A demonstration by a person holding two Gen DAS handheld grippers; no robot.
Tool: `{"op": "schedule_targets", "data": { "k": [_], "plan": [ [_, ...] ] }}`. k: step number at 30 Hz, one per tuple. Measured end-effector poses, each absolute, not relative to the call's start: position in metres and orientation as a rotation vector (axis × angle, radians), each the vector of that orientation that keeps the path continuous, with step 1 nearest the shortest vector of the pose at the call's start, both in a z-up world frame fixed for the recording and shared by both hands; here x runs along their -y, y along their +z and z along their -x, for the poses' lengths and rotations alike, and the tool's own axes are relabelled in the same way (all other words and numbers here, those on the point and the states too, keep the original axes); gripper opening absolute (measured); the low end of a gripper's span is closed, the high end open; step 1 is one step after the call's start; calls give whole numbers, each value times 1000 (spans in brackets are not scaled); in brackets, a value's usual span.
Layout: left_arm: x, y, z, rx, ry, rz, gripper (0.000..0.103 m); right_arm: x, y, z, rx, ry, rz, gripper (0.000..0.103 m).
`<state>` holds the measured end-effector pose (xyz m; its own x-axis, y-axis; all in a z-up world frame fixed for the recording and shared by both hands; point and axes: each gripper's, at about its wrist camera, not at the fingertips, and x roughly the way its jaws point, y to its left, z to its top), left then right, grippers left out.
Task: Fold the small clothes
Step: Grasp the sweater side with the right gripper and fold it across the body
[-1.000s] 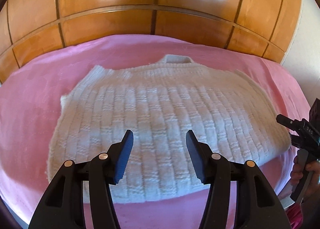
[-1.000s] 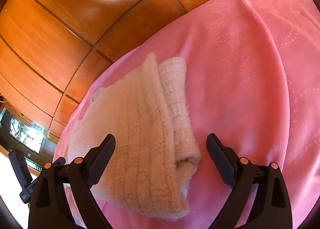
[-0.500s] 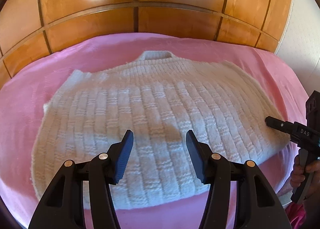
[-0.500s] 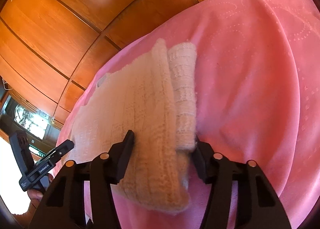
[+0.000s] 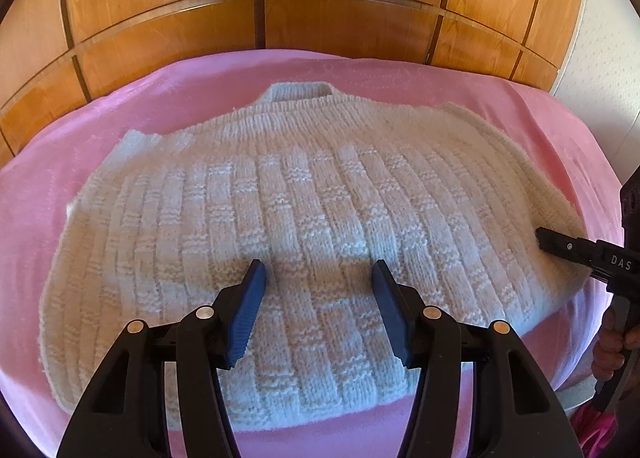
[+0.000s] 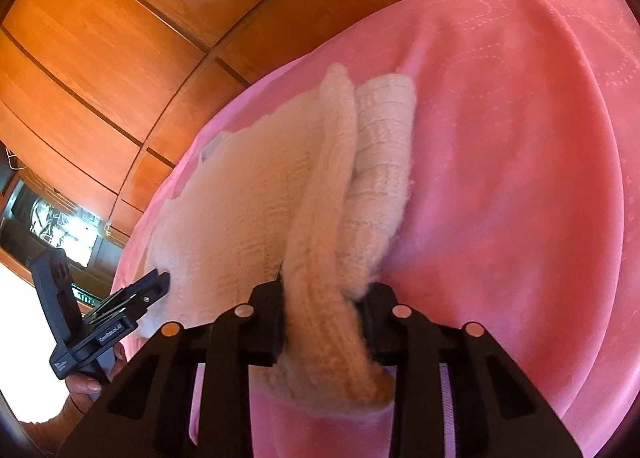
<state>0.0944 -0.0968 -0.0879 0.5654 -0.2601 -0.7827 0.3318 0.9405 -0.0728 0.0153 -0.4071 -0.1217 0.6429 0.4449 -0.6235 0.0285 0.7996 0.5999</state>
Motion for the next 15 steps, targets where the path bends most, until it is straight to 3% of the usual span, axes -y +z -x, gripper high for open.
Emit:
{"op": "schedule_targets", "data": {
  "k": [15],
  "plan": [
    [60, -80, -103, -941, -476, 136, 57, 372, -60, -21, -828, 417, -619, 22]
  ]
}}
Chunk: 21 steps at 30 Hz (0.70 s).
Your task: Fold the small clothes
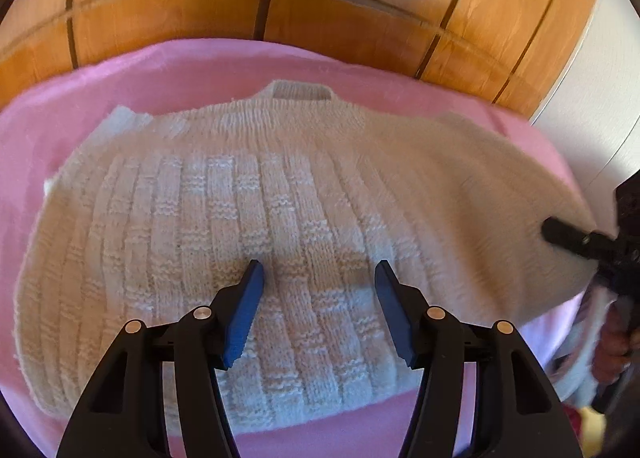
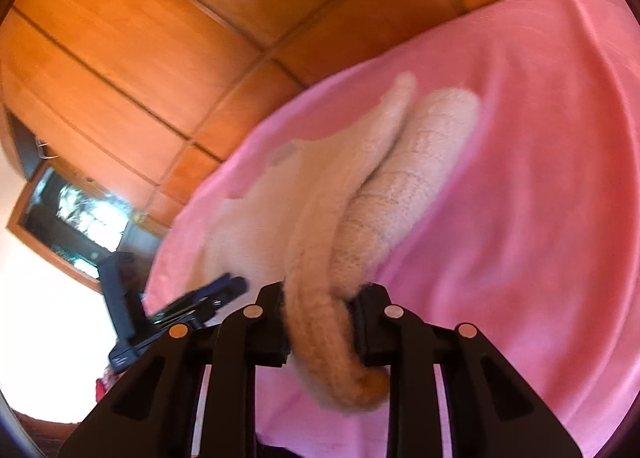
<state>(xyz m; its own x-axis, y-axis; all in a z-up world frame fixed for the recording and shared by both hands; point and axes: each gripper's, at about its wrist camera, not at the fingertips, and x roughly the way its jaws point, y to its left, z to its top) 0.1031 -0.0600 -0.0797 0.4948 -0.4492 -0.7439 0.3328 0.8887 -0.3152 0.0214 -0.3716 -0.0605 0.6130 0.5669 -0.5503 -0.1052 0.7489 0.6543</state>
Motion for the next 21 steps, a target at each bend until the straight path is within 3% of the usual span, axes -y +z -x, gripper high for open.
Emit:
{"op": "schedule_targets", "data": {
  "k": [13, 17, 19, 21],
  "plan": [
    [-92, -27, -96, -815, -664, 641, 57, 225, 7, -62, -767, 720, -545, 19],
    [-123, -34, -94, -815, -667, 709, 57, 155, -7, -74, -837, 793, -455, 19],
    [-130, -44, -97, -834, -682, 768, 70, 125, -26, -78, -893, 786, -388, 19],
    [-138, -56, -98, -864, -703, 828, 70, 99, -50, -83, -953, 760, -324, 19]
  ]
}}
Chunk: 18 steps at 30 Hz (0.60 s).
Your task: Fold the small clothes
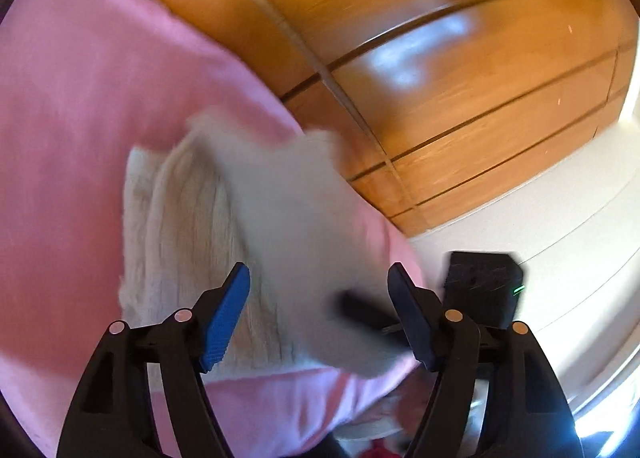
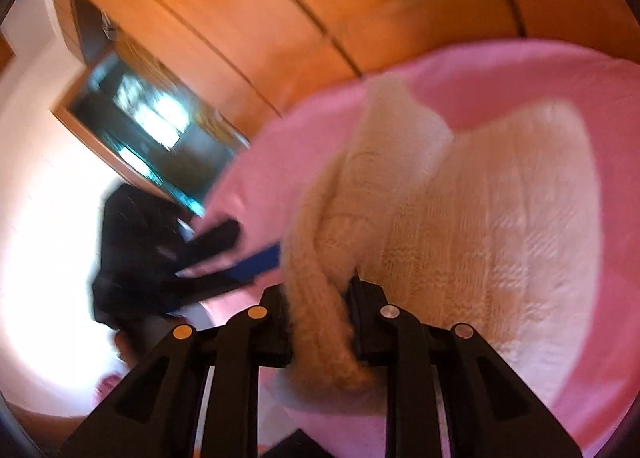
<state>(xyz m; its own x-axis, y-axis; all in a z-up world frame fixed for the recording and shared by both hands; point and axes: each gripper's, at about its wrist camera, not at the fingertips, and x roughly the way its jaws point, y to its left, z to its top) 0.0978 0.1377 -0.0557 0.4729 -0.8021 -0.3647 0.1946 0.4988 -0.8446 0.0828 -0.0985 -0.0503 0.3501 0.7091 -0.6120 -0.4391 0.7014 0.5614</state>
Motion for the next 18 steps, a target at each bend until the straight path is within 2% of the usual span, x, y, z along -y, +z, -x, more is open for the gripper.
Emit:
{"op": "schedule_targets", "data": {
  "k": [5, 7, 8, 9, 11, 18],
  "plan": [
    [-136, -85, -108, -964, -634, 840, 70, 78, -69, -76, -949, 734, -210, 20],
    [-133, -91, -114, -989, -642, 865, 70, 76, -62, -70, -909, 738, -157, 35],
    [-132, -93, -117, -996, -651, 879, 70, 73, -59, -65, -881, 762, -137, 61],
    [-129, -94, -120, -1002, -657, 888, 70, 72, -54, -59, -851, 786, -117, 79],
    [-124, -91, -124, -1004, -650, 889, 73, 75, -51, -49, -827, 806, -92, 81],
    [-105, -81, -137, -1060, -597, 773, 73, 123, -44, -15, -787, 779, -139, 81]
  ]
}}
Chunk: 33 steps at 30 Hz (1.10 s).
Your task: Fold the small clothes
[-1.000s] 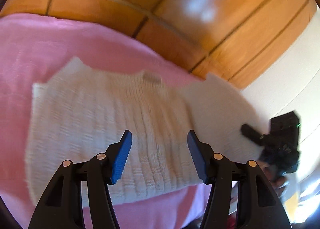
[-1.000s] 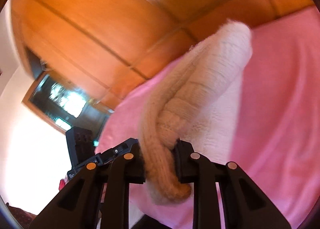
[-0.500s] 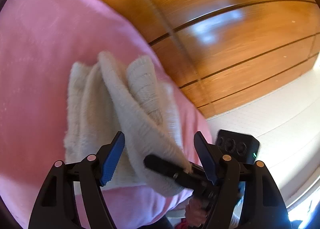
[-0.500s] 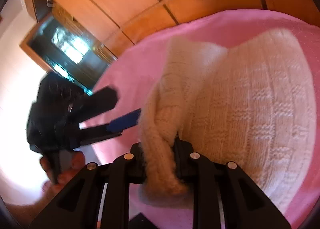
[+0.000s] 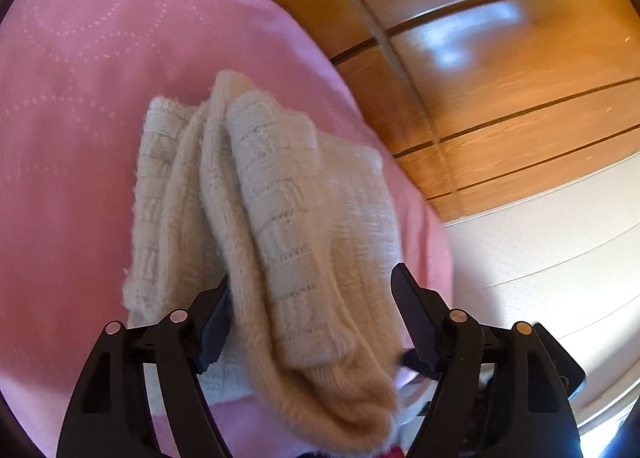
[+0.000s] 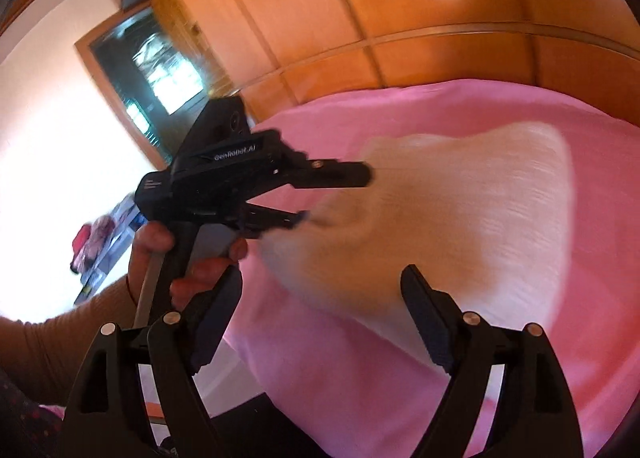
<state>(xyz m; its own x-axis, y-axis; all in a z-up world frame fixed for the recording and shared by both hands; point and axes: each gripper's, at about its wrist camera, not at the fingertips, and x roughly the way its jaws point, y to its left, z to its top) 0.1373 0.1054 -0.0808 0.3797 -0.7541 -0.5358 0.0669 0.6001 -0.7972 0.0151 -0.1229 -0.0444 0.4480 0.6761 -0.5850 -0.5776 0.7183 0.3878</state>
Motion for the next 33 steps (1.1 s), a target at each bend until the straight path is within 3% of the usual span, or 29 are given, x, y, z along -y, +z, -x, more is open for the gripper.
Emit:
{"op": "schedule_targets", "data": {
  "k": [2, 4, 6, 9, 14, 17, 18, 20, 21, 23, 25, 33],
  "plan": [
    [-99, -83, -144, -1079, -580, 732, 63, 149, -46, -6, -777, 706, -152, 81],
    [-90, -77, -151, -1072, -547, 623, 29, 168, -49, -6, -776, 639, -170, 79],
    [-85, -63, -152, -1027, -538, 542, 23, 183, -51, -10, -776, 586, -195, 65],
    [-84, -33, -146, -949, -541, 419, 20, 191, -49, -8, -767, 589, -199, 53],
    [-97, -57, -140, -1006, -418, 285, 20, 140, -91, -13, -911, 625, -37, 46],
    [-103, -94, -139, -1053, -325, 235, 32, 120, -120, -12, -923, 591, 2, 46],
    [-107, -93, -135, -1028, -318, 264, 33, 115, -119, -9, -908, 579, 33, 47],
    [-111, -84, -129, -999, -273, 251, 44, 113, -115, -9, -909, 577, 44, 49],
    [-110, -76, -126, -972, -199, 212, 58, 114, -112, -10, -910, 583, 40, 50],
    [-108, -64, -117, -924, -157, 165, 60, 116, -105, -8, -909, 602, 38, 51],
    [-104, -53, -110, -896, -155, 137, 73, 125, -96, -8, -904, 629, 11, 53],
    [-93, -40, -96, -852, -131, 85, 76, 176, -48, -38, -785, 532, -111, 59]
  ]
}}
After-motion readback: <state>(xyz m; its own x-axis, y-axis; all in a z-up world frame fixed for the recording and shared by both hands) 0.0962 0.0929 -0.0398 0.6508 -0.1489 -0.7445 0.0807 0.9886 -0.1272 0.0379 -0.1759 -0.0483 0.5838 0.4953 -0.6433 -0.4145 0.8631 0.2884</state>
